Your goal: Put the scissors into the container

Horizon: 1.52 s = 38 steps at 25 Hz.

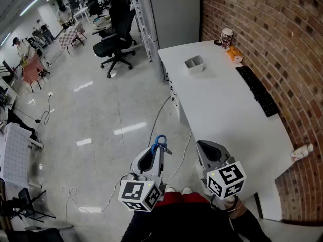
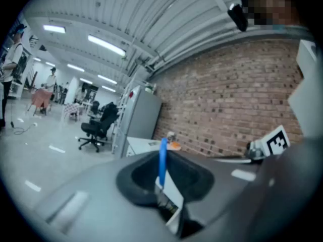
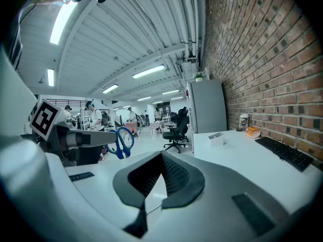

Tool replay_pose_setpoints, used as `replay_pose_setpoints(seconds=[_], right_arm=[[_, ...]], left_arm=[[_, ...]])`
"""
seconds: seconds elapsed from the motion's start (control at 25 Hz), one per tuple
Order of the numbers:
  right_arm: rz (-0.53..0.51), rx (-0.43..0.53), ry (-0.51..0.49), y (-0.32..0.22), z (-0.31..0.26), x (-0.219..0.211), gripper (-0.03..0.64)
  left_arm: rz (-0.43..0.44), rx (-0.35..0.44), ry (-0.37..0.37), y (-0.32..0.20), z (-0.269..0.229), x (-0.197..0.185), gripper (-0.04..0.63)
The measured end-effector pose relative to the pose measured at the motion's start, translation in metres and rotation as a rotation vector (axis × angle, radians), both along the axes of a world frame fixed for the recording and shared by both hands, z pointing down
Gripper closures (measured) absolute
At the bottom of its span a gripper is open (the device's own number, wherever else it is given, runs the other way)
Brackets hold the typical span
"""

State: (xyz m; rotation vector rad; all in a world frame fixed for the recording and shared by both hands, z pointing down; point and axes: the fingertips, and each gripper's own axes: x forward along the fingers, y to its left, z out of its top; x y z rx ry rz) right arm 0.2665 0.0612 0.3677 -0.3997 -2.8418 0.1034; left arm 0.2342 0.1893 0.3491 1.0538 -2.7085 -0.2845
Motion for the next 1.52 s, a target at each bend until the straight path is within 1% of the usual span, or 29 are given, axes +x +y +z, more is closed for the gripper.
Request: replay_pose_setpoints(seconds=[0.28, 0.6, 0.76, 1.0, 1.24, 1.52], right_arm=[[-0.017, 0.011, 0.004, 0.02, 0.002, -0.008, 0.609], [-0.002, -0.006, 0.023, 0.036, 0.009, -0.018, 0.607], [0.019, -0.028, 0.033, 0.042, 0.01, -0.025, 0.607], [0.011, -0.031, 0.043, 0.059, 0.013, -0.033, 0.607], [0.026, -0.041, 0.052, 0.063, 0.015, -0.044, 0.607], [0.024, -0.031, 0.05, 0.064, 0.012, -0.068, 0.607]], left_arm=[[-0.013, -0.005, -0.002, 0.022, 0.001, -0.009, 0.551], [-0.048, 0.022, 0.014, 0.061, 0.01, -0.022, 0.551], [-0.055, 0.03, 0.003, 0.076, 0.008, -0.026, 0.55], [-0.076, 0.043, -0.008, 0.099, 0.008, -0.034, 0.55], [-0.083, 0.039, -0.009, 0.11, 0.009, -0.043, 0.551], [-0.124, 0.044, -0.013, 0.122, 0.009, -0.066, 0.551]])
